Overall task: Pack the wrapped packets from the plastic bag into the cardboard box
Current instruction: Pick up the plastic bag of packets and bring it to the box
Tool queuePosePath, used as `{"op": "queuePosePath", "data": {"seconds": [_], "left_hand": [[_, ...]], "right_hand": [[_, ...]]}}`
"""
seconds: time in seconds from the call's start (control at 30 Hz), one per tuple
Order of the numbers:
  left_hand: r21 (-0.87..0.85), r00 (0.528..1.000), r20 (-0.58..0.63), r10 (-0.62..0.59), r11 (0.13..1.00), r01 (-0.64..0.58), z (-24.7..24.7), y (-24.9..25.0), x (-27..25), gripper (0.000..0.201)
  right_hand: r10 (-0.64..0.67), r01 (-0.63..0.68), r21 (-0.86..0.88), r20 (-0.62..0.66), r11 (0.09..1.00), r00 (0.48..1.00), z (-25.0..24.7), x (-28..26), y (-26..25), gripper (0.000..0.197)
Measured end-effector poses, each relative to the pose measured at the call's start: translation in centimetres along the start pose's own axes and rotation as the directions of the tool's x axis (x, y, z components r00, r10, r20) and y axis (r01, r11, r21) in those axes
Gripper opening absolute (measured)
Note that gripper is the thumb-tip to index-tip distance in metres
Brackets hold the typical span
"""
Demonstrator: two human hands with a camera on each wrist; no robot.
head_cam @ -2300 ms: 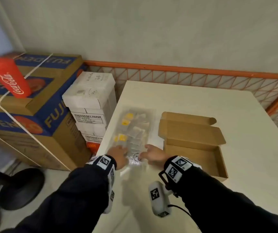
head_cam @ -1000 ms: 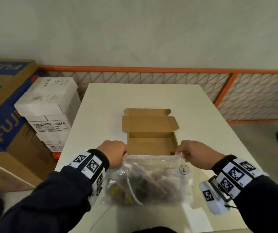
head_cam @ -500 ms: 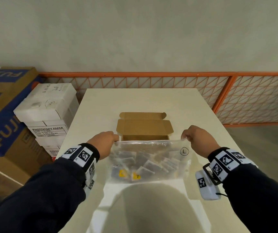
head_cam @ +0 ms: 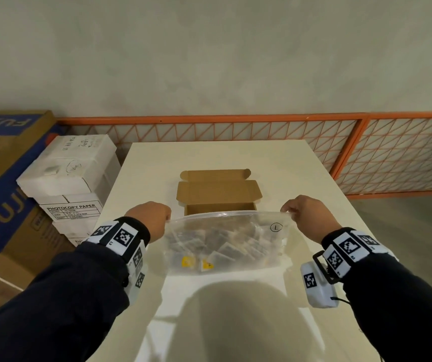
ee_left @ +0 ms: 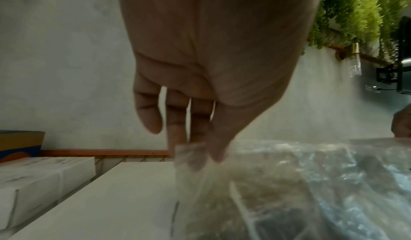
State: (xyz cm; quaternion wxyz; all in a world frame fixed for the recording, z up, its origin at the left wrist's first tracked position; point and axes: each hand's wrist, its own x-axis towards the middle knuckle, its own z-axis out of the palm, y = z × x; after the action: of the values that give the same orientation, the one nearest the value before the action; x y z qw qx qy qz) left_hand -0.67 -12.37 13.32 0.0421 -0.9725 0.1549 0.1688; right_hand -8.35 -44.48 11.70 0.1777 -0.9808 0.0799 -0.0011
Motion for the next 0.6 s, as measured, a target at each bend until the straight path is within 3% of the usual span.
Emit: {"op": "queuePosePath", "data": {"seconds": [0.13,0.33,0.6], "left_hand": [[0.077,0.997,0.033,0.073,0.994,-0.075,-0.5,3.4,0.5,0.03],[-0.225,0.94,-0.015,0.34,0.915,-0.335,-0.4,12.5,1.7,0.034],[-0.179,0.93,-0.024,0.367,0.914,-0.365,1.0,17.0,4.3,0.056]], "right_hand": [[0.077,-0.066,0.105,-0.1,0.992,0.992,0.2,-0.5,0.5,0.029],[0.097,-0.061,0.207,-0.166,0.976,0.981,0.9,-0.9,0.7,0.029],[0.248,-0.219,0.259,-0.086,0.941,0.965,2.4,-0.9,2.7,0.039]]}}
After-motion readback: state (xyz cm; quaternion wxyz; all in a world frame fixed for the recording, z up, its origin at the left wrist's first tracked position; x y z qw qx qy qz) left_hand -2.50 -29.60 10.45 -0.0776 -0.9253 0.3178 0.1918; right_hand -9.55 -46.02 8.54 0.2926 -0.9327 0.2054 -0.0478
